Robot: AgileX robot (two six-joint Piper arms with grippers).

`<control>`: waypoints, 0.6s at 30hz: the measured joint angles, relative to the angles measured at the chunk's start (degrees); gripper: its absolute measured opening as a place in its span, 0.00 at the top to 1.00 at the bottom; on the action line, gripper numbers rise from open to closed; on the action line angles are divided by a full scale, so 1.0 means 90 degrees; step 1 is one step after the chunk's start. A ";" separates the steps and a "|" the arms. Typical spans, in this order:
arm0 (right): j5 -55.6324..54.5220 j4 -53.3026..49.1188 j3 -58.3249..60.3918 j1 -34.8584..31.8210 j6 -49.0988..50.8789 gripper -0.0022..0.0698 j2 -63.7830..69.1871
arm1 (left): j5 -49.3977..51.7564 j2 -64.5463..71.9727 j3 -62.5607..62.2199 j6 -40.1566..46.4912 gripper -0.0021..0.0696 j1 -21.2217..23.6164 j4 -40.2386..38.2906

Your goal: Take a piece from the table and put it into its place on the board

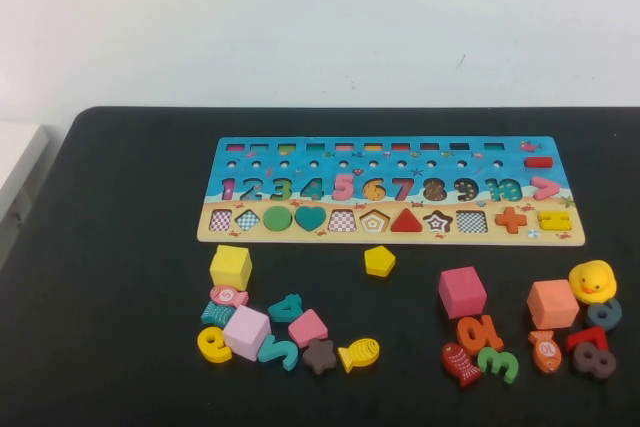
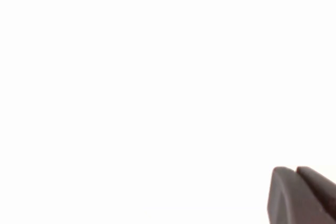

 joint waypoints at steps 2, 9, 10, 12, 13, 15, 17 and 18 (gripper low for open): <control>-0.0091 0.0137 0.0000 0.0000 0.0188 0.94 0.0000 | 0.0000 0.0000 0.0000 0.0000 0.97 0.0000 0.0000; 0.1966 0.0216 -0.1159 0.0000 0.0426 0.94 -0.0005 | 0.0000 0.0000 0.0000 0.0000 0.97 0.0000 0.0000; 0.2412 0.0216 -0.1468 0.0000 0.0431 0.94 0.0065 | 0.0000 0.0000 0.0000 0.0000 0.97 0.0000 0.0000; 0.3205 0.0216 -0.2038 0.0000 0.0431 0.94 0.0328 | 0.0000 0.0000 0.0000 0.0000 0.97 0.0000 0.0000; 0.3652 0.0216 -0.2351 0.0000 0.0431 0.94 0.0547 | 0.0000 0.0000 0.0000 0.0000 0.97 0.0000 0.0000; 0.4578 0.0266 -0.2941 0.0000 0.0365 0.94 0.1111 | 0.0000 0.0000 0.0000 0.0000 0.97 0.0000 0.0000; 0.5429 0.0470 -0.3448 0.0000 0.0015 0.94 0.1724 | 0.0000 0.0000 0.0000 0.0000 0.97 0.0000 0.0000; 0.5886 0.0647 -0.3714 0.0000 -0.0297 0.94 0.2095 | 0.0000 0.0000 0.0000 0.0000 0.97 0.0000 0.0000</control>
